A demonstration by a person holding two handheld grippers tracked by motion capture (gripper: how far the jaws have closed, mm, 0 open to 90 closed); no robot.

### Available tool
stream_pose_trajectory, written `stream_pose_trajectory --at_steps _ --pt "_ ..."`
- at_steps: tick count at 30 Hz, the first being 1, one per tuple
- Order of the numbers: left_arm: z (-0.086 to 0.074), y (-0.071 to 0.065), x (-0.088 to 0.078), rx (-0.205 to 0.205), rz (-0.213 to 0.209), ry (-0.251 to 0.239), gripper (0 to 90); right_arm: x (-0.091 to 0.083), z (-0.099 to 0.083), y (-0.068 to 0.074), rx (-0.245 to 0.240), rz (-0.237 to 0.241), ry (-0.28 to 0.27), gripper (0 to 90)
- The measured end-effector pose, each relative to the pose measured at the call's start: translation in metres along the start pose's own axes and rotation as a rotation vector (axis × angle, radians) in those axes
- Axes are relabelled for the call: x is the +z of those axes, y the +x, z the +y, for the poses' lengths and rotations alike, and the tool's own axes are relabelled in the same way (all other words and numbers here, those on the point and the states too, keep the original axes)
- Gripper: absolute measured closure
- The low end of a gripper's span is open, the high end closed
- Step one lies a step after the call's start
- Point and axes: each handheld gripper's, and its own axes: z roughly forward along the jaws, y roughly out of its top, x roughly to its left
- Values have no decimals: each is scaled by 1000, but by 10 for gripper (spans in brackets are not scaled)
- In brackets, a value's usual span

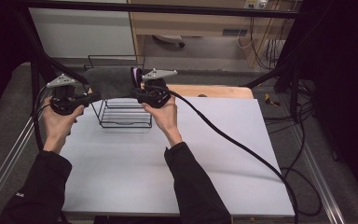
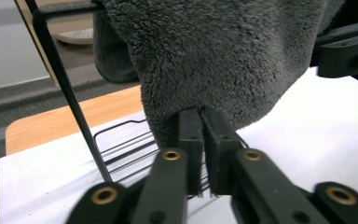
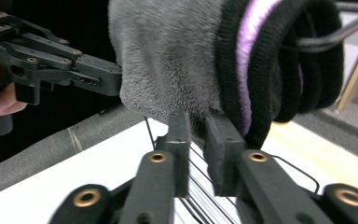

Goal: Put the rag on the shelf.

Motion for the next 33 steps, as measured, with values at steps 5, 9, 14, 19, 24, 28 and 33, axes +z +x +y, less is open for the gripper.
stream_pose_trajectory --at_steps 5,9,14,19,24,28,33 --pt "-5 -3 -12 -29 -31 -4 619 -20 7 9 11 32 -14 558" --pt "-9 -7 -19 -17 -14 21 494 -38 9 9 15 25 -16 348" --pt "-21 -14 -26 6 -9 41 368 -60 4 3 9 11 -2 238" --pt "-42 -21 -21 18 -28 70 271 -87 -11 -11 25 -21 13 119" --pt "-60 -29 -15 30 -42 82 168 -114 -31 -21 31 -44 35 71" --pt "-75 -37 -10 28 -48 89 77 -133 -50 -30 41 -63 46 48" --pt "-98 -49 2 27 -66 96 59 -156 -84 -41 82 -79 44 16"
